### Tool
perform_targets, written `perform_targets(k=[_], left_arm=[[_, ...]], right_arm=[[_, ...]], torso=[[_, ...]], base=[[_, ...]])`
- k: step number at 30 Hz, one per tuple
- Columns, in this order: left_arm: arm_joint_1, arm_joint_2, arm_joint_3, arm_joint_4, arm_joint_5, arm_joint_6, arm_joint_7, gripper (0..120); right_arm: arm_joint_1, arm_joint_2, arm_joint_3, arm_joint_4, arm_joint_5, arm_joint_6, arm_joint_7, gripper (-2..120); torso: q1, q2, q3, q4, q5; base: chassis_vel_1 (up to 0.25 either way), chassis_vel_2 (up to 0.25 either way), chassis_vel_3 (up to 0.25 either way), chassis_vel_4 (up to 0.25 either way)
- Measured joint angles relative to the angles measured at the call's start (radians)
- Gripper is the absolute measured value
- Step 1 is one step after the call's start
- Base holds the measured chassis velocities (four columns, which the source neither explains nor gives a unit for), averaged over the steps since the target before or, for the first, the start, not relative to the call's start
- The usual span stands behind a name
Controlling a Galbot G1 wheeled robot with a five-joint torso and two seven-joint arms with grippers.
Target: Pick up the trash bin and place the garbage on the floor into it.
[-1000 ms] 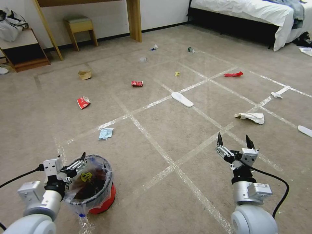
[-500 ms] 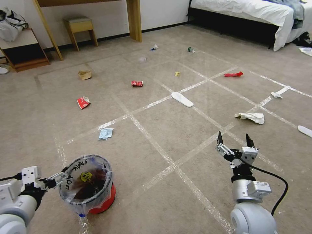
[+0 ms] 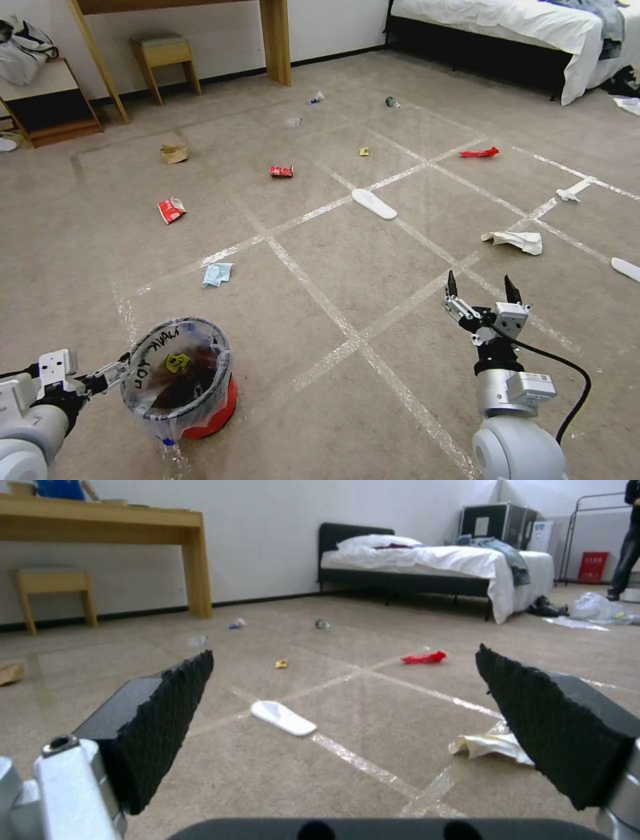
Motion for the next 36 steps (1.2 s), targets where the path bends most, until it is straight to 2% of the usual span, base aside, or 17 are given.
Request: perform_targets(k=[18,36], left_arm=[[-0.044,-0.017,0.079,0.121,0.044,-0.003,0.015,100],[-0.08,-0.017,0.116,0.175,0.042,-0.003,0.011,100]], right_arm=[[0.001,0.002,0.002,-0.003,-0.002,-0.002,0.0,100],[0.01,0.008,0.002,-0.011,-0.002,-0.005,0.002,100]], torso=[[0.0,0.0,0.0,0.0001,0.0],[0.0,0.0,0.0,0.0,0.0]], base=[[0.0,0.0,0.0,0.0],[0.0,0.0,0.0,0.0]])
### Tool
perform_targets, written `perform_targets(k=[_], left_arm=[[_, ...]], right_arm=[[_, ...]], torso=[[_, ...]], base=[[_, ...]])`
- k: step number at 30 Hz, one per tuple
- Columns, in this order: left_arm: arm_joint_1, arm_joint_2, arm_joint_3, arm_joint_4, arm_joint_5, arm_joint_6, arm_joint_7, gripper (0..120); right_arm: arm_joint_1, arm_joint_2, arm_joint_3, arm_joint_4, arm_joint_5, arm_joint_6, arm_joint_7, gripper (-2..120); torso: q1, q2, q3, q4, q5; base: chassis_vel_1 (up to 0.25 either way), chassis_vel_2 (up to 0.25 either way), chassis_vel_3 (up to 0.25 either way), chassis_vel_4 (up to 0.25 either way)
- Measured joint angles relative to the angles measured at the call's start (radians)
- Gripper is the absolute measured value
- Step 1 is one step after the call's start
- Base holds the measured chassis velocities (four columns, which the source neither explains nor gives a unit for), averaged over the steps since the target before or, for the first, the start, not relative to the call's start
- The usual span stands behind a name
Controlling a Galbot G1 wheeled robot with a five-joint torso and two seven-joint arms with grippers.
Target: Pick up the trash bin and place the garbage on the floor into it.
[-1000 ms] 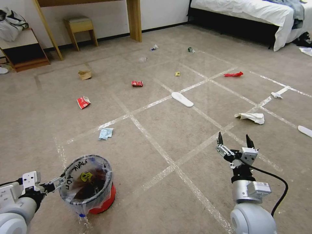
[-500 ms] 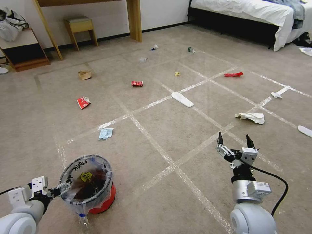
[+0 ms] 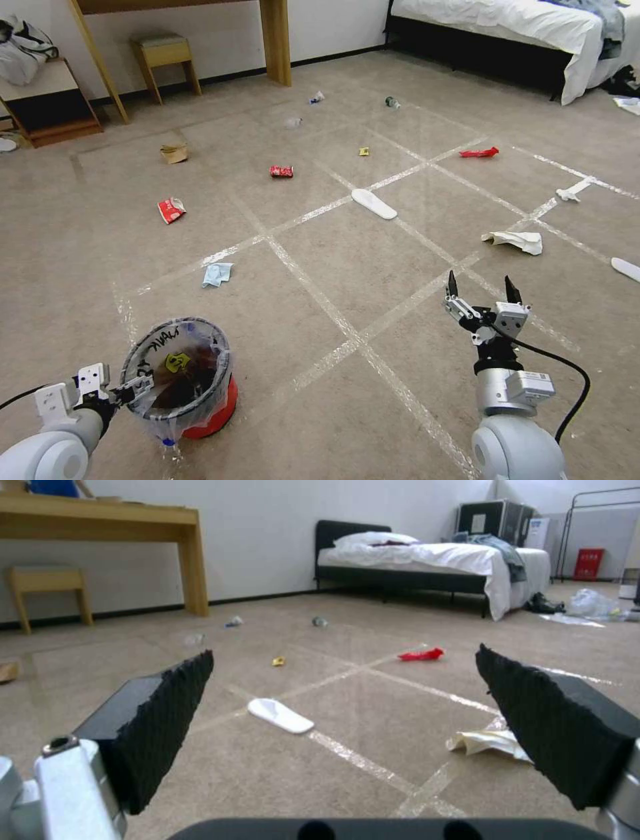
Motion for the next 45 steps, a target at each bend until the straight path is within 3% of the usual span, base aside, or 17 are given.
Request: perform_targets(k=[37,45], left_arm=[[-0.05,-0.009,0.032,0.072,-0.019,-0.005,0.006,94],[-0.049,-0.009,0.037,0.071,-0.017,-0.005,0.018,63]], right_arm=[[0.013,0.004,0.0,-0.02,-0.001,-0.001,0.003,100],[0.015,0.004,0.001,-0.02,-0.001,-0.001,0.004,100]], torso=[[0.0,0.0,0.0,0.0002,0.0005],[0.0,0.0,0.0,0.0,0.0002]], base=[[0.0,0.0,0.0,0.0],[0.0,0.0,0.0,0.0]])
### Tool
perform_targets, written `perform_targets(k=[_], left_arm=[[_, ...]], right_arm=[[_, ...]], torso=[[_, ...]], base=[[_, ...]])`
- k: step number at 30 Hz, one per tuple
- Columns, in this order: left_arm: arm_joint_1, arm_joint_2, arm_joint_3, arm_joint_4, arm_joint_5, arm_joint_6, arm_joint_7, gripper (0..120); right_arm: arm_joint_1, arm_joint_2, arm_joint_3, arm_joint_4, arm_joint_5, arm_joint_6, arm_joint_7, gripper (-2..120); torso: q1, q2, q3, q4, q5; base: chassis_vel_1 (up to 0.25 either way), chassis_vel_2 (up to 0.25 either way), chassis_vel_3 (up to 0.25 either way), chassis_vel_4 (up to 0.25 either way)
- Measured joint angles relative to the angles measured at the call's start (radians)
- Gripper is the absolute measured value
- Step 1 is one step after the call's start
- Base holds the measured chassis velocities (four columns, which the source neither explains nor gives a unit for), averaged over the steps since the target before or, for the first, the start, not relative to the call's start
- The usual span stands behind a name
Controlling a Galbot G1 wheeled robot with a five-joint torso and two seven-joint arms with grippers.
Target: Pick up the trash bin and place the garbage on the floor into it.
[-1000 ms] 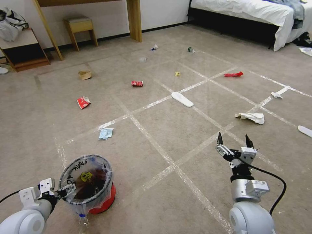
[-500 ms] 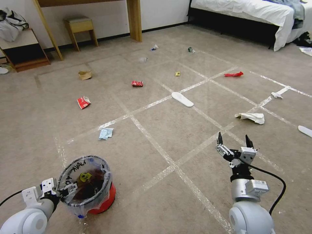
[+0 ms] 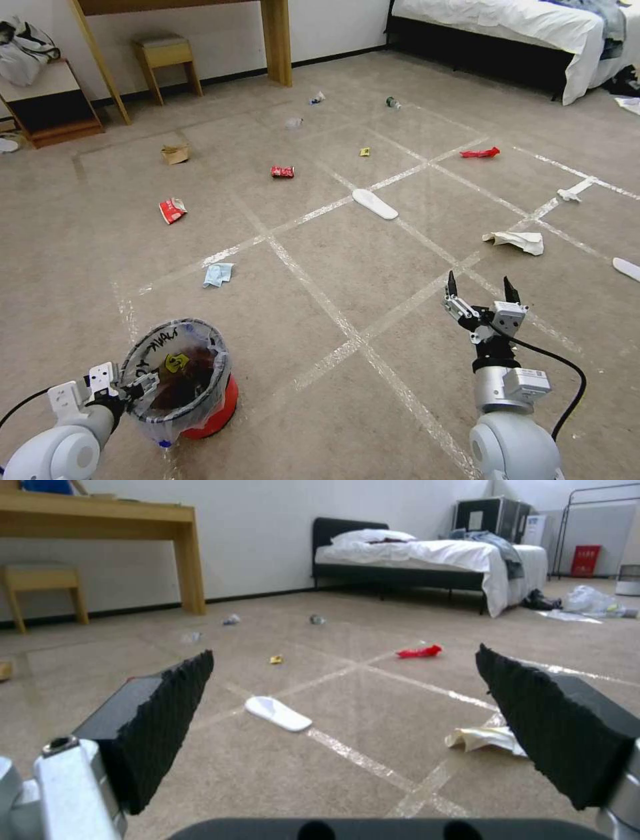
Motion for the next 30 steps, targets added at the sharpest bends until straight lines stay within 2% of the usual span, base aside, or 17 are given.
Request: perform_targets(k=[1,3,4,6,7,9,10,12,13,15,17,30], left_arm=[[0.0,0.0,0.0,0.0,0.0,0.0,0.0,63],[0.0,0.001,0.001,0.0,0.0,0.0,0.002,52],[0.0,0.001,0.001,0.0,0.0,0.0,0.002,52],[0.001,0.002,0.001,0.0,-0.001,0.001,0.005,42],[0.001,0.002,0.001,0.0,-0.001,0.001,0.005,42],[0.001,0.002,0.001,0.001,-0.001,0.001,0.006,31],[0.001,0.002,0.001,0.001,-0.001,0.001,0.006,31],[0.001,0.0,0.001,0.005,-0.001,0.001,0.006,21],[0.001,0.0,0.001,0.005,-0.001,0.001,0.006,21],[0.002,-0.002,0.002,0.006,-0.001,0.001,0.009,9],[0.002,-0.004,0.002,0.008,-0.002,0.001,0.013,5],[-0.001,-0.01,0.003,0.038,0.001,0.001,0.032,4]], right_arm=[[0.0,0.0,0.0,0.0,0.0,0.0,0.0,100],[0.0,0.001,0.0,0.0,0.0,0.0,0.0,100],[0.0,0.001,0.0,0.0,0.0,0.0,0.0,100],[-0.001,0.001,0.0,0.0,0.0,0.0,0.0,100],[-0.001,0.001,0.0,0.0,0.0,0.0,0.0,100],[-0.001,0.001,0.0,0.0,0.0,0.001,0.0,100],[-0.001,0.001,0.0,0.0,0.0,0.001,0.0,100],[-0.001,0.001,0.0,0.0,0.0,0.001,0.001,100],[-0.001,0.001,0.0,0.0,0.0,0.001,0.001,100],[-0.001,0.001,-0.001,-0.001,0.0,0.001,0.001,100],[-0.001,0.0,-0.001,-0.002,0.0,0.002,0.001,100],[-0.005,0.0,-0.003,-0.003,-0.002,0.004,0.001,100]], torso=[[0.0,0.0,0.0,0.0,0.0],[0.0,0.0,0.0,0.0,-0.0001],[0.0,0.0,0.0,0.0,-0.0001],[0.0,0.0,0.0,0.0,-0.0001],[0.0,0.0,0.0,0.0,-0.0001],[0.0,0.0,0.0,-0.0001,-0.0001],[0.0,0.0,0.0,-0.0001,-0.0001],[0.0,0.0,0.0,0.0001,0.0001],[0.0,0.0,0.0,0.0001,0.0001],[0.0,0.0,0.0,0.0001,0.0002],[0.0,0.0,0.0,0.0003,0.0004],[0.0,0.0,0.0,0.0001,0.0013]], base=[[0.0,0.0,0.0,0.0],[0.0,0.0,0.0,0.0],[0.0,0.0,0.0,0.0],[0.0,0.0,0.0,0.0],[0.0,0.0,0.0,0.0],[0.0,0.0,0.0,0.0],[0.0,0.0,0.0,0.0],[0.0,0.0,0.0,0.0],[0.0,0.0,0.0,0.0],[0.0,0.0,0.0,0.0],[0.0,0.0,0.0,0.0],[0.0,0.0,0.0,0.0]])
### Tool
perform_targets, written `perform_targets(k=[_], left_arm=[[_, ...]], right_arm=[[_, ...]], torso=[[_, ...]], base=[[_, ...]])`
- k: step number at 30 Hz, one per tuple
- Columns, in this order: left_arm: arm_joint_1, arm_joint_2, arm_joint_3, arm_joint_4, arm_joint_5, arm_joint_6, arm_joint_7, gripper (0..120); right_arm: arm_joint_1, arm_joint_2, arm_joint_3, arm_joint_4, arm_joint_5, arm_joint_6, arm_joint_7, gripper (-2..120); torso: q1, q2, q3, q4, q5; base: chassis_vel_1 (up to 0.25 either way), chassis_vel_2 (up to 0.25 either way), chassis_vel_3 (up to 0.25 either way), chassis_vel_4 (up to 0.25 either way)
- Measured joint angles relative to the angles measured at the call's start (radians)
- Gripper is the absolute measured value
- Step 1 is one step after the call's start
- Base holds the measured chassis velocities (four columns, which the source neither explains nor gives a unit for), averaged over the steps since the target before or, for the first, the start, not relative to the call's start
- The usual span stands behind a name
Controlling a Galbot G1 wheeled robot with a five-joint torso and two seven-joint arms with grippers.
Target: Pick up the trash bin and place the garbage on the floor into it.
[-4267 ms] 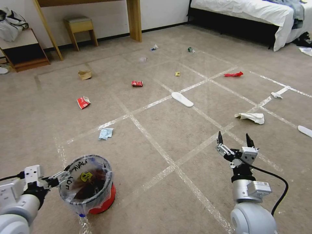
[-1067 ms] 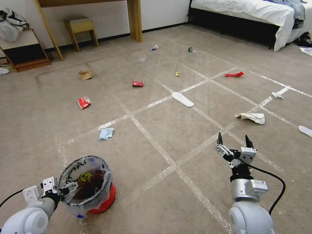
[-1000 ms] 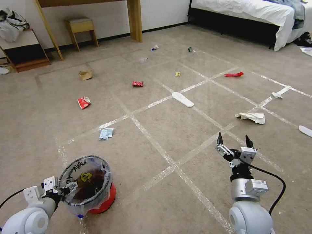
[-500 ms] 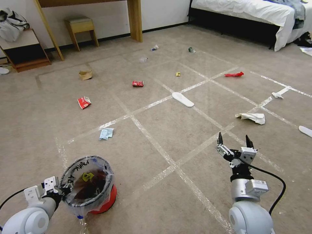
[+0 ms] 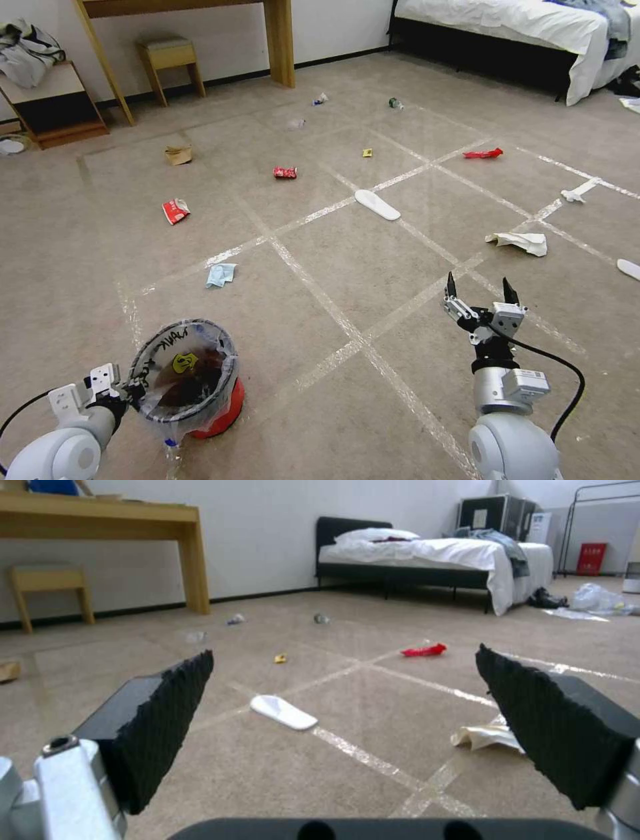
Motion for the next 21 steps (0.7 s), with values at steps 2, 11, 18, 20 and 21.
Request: perform_targets(k=[2,11,18,20,21], left_arm=[[0.0,-0.003,0.0,0.002,0.004,0.0,0.002,4],[0.008,-0.026,-0.002,-0.008,0.031,0.0,0.007,4],[0.026,-0.046,-0.014,-0.052,0.021,0.003,-0.002,3],[0.03,-0.052,-0.016,-0.064,0.015,0.005,-0.002,2],[0.035,-0.059,-0.018,-0.077,0.009,0.007,-0.003,1]], right_arm=[[-0.001,0.0,0.0,0.0,0.0,0.0,0.0,100],[-0.004,-0.007,0.002,0.007,0.0,-0.002,0.005,100],[-0.002,-0.012,0.003,0.011,0.002,-0.006,0.009,100],[-0.002,-0.014,0.004,0.011,0.002,-0.007,0.01,100],[-0.003,-0.016,0.006,0.011,0.003,-0.007,0.011,100]], torso=[[0.0,0.0,0.0,0.0,0.0],[0.0,-0.001,0.0,-0.0004,-0.0021],[0.0,-0.001,0.001,-0.0004,-0.0039],[0.0,-0.001,0.001,-0.0004,-0.0039],[0.0,-0.001,0.001,-0.0005,-0.004]], base=[[0.0,0.0,0.0,0.0],[0.0,0.0,0.0,0.0],[0.0,0.0,0.0,0.0],[0.0,0.0,0.0,0.0],[0.0,0.0,0.0,0.0]])
